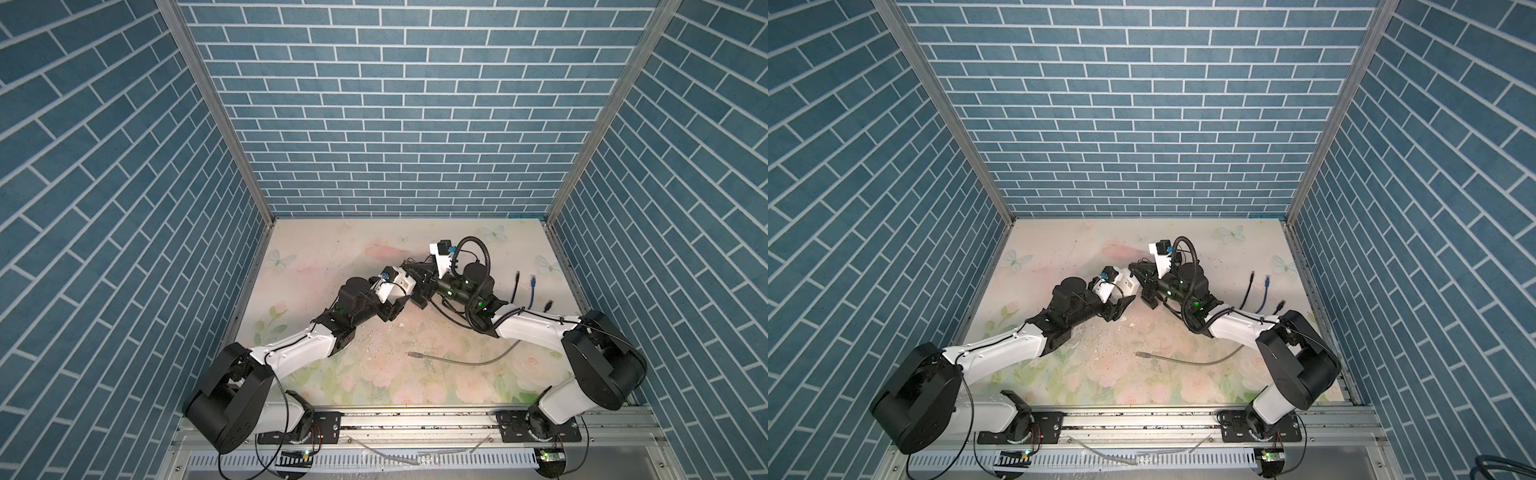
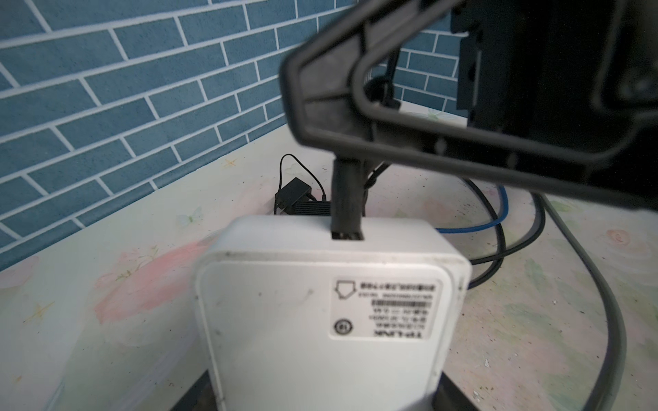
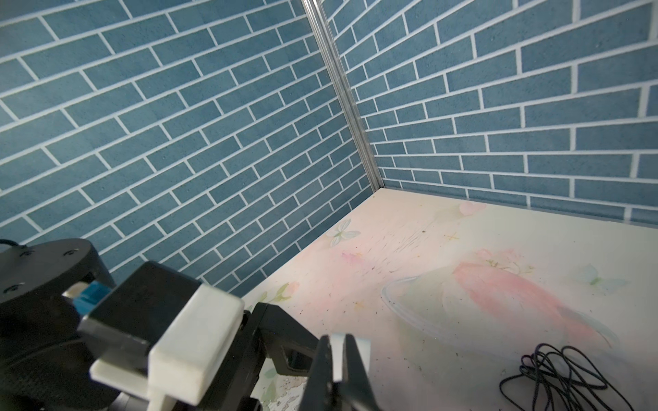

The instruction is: Insert the plug into the switch port

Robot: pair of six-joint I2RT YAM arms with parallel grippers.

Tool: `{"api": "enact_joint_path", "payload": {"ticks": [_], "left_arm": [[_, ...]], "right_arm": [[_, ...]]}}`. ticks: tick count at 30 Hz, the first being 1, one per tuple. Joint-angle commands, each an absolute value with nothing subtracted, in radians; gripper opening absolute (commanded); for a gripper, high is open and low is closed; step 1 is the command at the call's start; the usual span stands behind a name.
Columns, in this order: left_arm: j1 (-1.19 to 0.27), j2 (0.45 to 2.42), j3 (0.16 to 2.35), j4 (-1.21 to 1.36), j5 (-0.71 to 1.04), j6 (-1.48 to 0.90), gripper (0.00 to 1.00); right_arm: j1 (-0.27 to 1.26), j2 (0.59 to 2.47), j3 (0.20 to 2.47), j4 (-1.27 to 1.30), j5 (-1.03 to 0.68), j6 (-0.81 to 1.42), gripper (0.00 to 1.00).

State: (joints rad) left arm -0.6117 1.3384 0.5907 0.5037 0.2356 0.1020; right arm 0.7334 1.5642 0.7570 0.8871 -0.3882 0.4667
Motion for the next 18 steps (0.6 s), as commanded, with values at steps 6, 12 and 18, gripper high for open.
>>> {"api": "enact_joint_path", "payload": {"ticks": [6, 12, 18], "left_arm": [[-0.624, 1.262, 0.754, 1.073, 0.252, 0.077, 0.57], [-0.624, 1.229, 0.790, 0.993, 0.286, 0.094, 0.57], [-0.624, 1.246, 0.788, 1.090, 0.259, 0.079, 0.57]], "right_arm": [[0.805, 1.637, 0.638, 0.646, -0.525, 0.514, 0.00], [0.808, 1.662, 0.678, 0.569, -0.523, 0.497, 0.00], [0.817, 1.669, 0.671, 0.544, -0.517, 0.506, 0.00]]}}
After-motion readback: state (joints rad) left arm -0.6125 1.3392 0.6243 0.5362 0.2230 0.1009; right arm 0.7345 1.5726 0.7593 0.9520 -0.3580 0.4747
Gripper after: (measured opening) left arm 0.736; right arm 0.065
